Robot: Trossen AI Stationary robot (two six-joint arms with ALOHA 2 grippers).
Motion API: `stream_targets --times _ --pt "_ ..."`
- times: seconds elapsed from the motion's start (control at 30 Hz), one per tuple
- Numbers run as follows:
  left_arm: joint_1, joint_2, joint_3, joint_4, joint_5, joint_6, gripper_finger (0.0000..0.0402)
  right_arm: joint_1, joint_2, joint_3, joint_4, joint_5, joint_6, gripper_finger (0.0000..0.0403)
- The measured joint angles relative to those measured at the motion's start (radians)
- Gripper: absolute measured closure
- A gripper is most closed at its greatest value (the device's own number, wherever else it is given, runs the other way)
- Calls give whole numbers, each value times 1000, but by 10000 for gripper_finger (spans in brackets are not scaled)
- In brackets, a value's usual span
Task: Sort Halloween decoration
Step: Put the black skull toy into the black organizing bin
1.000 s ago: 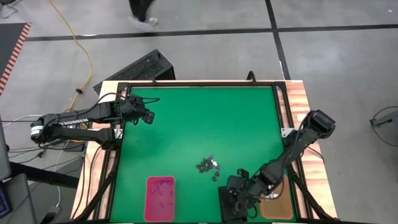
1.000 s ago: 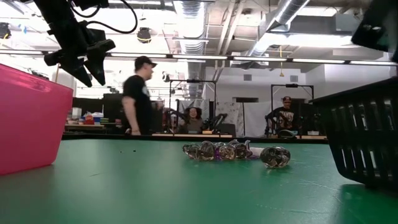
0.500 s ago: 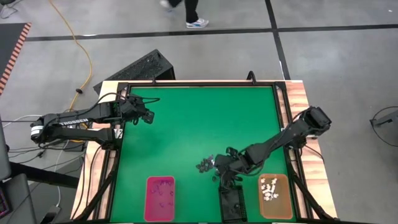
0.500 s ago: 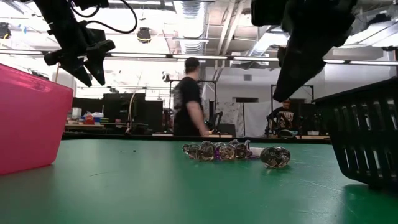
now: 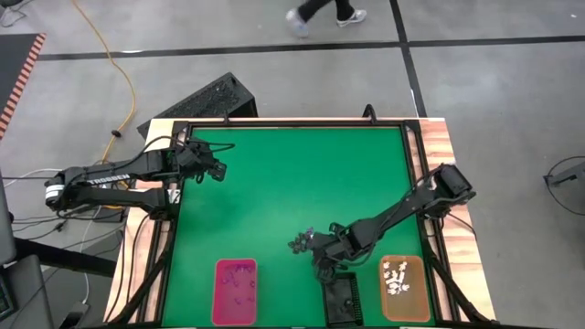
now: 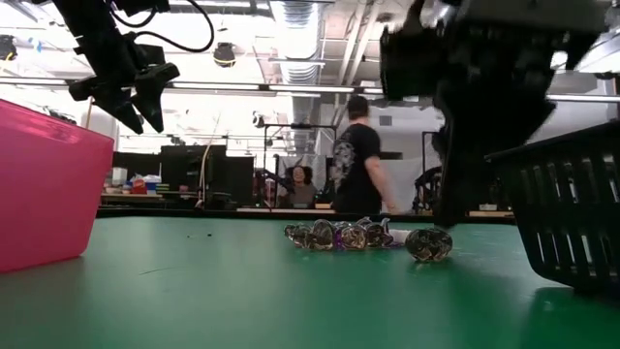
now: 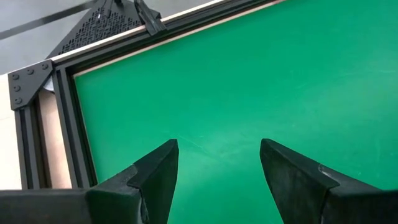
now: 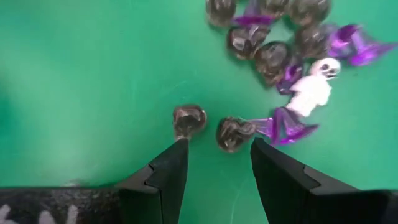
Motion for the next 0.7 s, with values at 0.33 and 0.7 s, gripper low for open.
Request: stream_targets --times 0.33,0.7 --pt "1 -1 0 1 -13 0 183 -36 56 2 20 -30 -20 203" --pt "1 0 0 1 -25 0 183 -87 59 0 75 -71 -32 203"
